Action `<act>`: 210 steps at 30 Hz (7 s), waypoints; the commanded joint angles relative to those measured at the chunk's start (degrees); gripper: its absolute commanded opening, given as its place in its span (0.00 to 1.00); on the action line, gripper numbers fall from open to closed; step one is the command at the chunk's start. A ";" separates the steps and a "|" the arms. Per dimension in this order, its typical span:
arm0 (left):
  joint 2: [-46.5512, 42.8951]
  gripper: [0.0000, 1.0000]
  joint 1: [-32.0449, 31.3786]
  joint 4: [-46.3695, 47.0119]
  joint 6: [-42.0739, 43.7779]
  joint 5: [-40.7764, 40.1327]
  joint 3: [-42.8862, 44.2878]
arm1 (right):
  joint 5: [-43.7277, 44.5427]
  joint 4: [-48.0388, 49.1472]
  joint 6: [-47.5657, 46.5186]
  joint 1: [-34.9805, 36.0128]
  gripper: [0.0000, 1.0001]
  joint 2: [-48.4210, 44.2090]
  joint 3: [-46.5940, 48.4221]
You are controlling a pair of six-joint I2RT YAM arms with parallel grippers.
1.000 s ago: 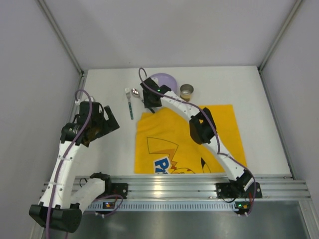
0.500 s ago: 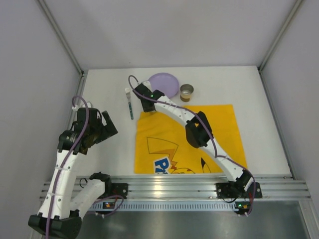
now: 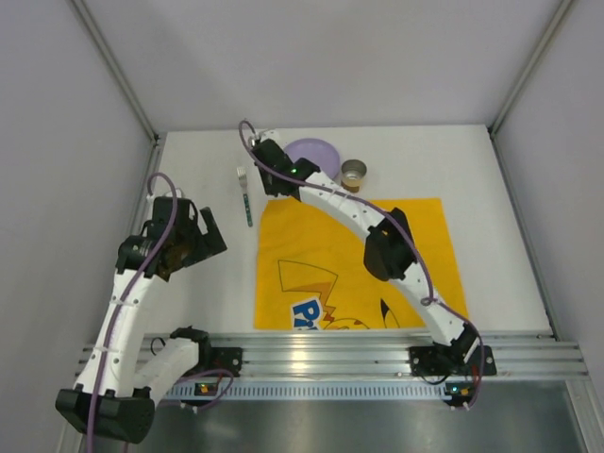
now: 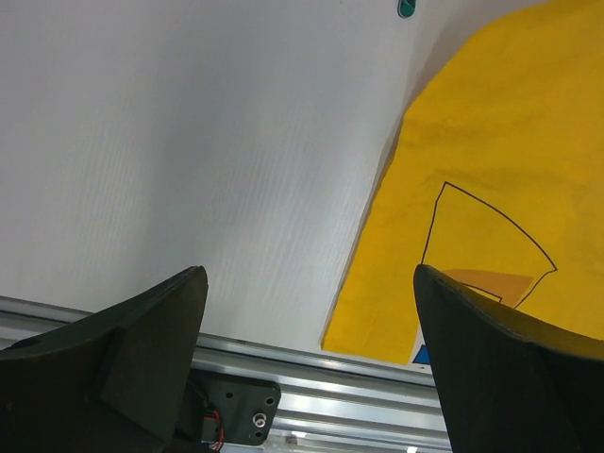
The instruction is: Set the dinner table for one person
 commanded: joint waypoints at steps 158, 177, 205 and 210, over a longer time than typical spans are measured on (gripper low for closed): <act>43.02 0.15 -25.94 19.79 -8.58 -3.54 5.38 | -20.79 -5.59 9.52 -31.61 0.35 -11.48 -18.69; 42.06 0.45 -26.03 18.22 -8.50 -6.09 6.43 | -19.20 -5.68 6.26 -31.35 0.00 -32.19 -22.47; 41.17 0.98 -12.24 15.22 -0.06 -8.82 29.02 | -12.08 -0.32 3.19 -42.25 0.00 -41.89 -63.08; 40.83 0.98 -9.86 19.61 -0.32 -11.27 28.76 | -14.10 4.42 3.10 -42.60 0.00 -41.71 -66.68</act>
